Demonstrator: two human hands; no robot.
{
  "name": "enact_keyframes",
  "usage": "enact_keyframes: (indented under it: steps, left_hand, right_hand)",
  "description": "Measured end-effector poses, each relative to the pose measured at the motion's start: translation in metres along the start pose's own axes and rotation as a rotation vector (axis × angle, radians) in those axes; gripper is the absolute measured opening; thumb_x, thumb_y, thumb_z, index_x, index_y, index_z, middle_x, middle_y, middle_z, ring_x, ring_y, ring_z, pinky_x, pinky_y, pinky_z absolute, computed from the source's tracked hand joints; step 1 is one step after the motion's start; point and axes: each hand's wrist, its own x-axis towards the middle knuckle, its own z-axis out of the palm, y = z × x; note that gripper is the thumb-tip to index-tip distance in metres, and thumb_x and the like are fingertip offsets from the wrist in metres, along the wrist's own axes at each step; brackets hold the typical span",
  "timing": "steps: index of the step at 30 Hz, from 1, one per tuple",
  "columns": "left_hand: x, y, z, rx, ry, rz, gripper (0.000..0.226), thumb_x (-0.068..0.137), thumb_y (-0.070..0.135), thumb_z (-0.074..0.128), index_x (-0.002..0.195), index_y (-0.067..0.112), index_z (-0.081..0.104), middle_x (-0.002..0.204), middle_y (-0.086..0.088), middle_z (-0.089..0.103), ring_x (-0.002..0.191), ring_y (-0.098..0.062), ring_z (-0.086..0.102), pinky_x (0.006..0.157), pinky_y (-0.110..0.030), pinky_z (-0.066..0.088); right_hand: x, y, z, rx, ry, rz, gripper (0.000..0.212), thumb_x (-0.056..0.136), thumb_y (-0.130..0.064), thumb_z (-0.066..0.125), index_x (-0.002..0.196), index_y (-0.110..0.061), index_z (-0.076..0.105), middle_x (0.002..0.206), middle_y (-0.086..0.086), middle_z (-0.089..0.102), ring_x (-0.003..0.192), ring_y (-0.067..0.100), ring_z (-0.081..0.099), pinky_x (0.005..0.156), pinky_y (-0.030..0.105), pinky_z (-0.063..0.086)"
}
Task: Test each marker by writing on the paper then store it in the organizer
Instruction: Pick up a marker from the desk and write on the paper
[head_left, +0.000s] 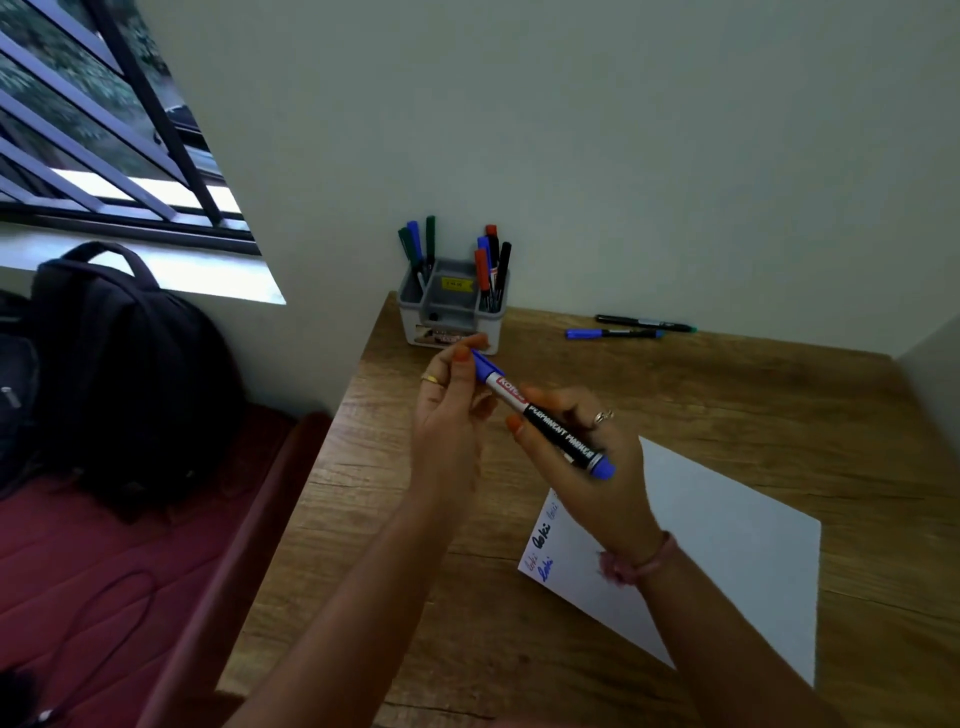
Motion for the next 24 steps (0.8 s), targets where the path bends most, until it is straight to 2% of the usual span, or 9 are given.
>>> enact_keyframes:
  steps: [3, 6, 11, 14, 17, 21, 24]
  left_hand:
    - [0.0, 0.001, 0.004, -0.127, 0.074, -0.081, 0.021, 0.094, 0.022, 0.049, 0.106, 0.015, 0.065, 0.085, -0.003, 0.066, 0.076, -0.01, 0.063, 0.062, -0.02, 0.053]
    - [0.0, 0.003, 0.006, -0.19, 0.074, -0.111, 0.025, 0.093, 0.02, 0.05, 0.112, 0.011, 0.063, 0.084, -0.005, 0.069, 0.075, -0.012, 0.065, 0.061, -0.021, 0.055]
    - [0.006, 0.006, 0.007, -0.193, 0.065, -0.108, 0.026, 0.093, 0.019, 0.05, 0.113, 0.009, 0.062, 0.087, -0.006, 0.07, 0.079, -0.012, 0.067, 0.061, -0.021, 0.054]
    - [0.009, 0.004, 0.006, -0.191, 0.044, -0.104, 0.025, 0.093, 0.019, 0.049, 0.112, 0.011, 0.062, 0.086, -0.005, 0.071, 0.081, -0.012, 0.067, 0.062, -0.021, 0.054]
    - [0.012, 0.001, 0.004, -0.227, 0.036, -0.106, 0.025, 0.091, 0.02, 0.05, 0.112, 0.013, 0.062, 0.09, -0.007, 0.069, 0.083, -0.013, 0.066, 0.064, -0.021, 0.054]
    - [0.018, -0.003, -0.004, -0.212, 0.016, -0.138, 0.032, 0.09, 0.012, 0.051, 0.122, 0.014, 0.056, 0.101, -0.01, 0.07, 0.092, -0.018, 0.068, 0.065, -0.025, 0.056]
    - [0.029, 0.001, -0.015, -0.096, 0.005, -0.098, 0.033, 0.085, 0.01, 0.056, 0.118, 0.014, 0.057, 0.097, -0.005, 0.071, 0.091, -0.019, 0.069, 0.068, -0.027, 0.057]
  right_hand:
    - [-0.005, 0.005, 0.012, -0.075, 0.103, -0.004, 0.024, 0.081, -0.021, 0.065, 0.104, -0.013, 0.063, 0.095, -0.009, 0.067, 0.084, 0.006, 0.067, 0.071, 0.018, 0.053]
    - [-0.005, 0.006, 0.018, -0.064, 0.182, 0.004, 0.023, 0.081, -0.021, 0.065, 0.102, -0.014, 0.063, 0.092, -0.011, 0.066, 0.083, 0.004, 0.067, 0.072, 0.015, 0.052]
    - [-0.004, 0.003, 0.028, 0.049, 0.265, 0.062, 0.025, 0.079, -0.004, 0.068, 0.099, -0.017, 0.062, 0.092, -0.024, 0.067, 0.091, 0.0, 0.065, 0.077, 0.012, 0.05]
    - [-0.001, 0.002, 0.034, 0.143, 0.31, 0.125, 0.021, 0.079, 0.001, 0.067, 0.096, -0.01, 0.064, 0.091, -0.018, 0.069, 0.09, 0.007, 0.067, 0.076, 0.017, 0.052]
    - [0.004, 0.0, 0.036, 0.189, 0.321, 0.151, 0.016, 0.079, 0.003, 0.066, 0.095, -0.001, 0.064, 0.089, -0.012, 0.071, 0.088, 0.01, 0.068, 0.075, 0.018, 0.053]
    - [0.015, 0.005, 0.034, 0.29, 0.329, 0.299, 0.015, 0.078, -0.01, 0.068, 0.091, -0.016, 0.069, 0.088, -0.003, 0.073, 0.086, 0.013, 0.069, 0.072, 0.022, 0.055]
    - [0.021, 0.021, 0.023, 0.317, 0.177, 0.457, 0.024, 0.08, -0.009, 0.068, 0.101, -0.02, 0.067, 0.094, 0.001, 0.072, 0.085, 0.012, 0.069, 0.071, 0.021, 0.054]
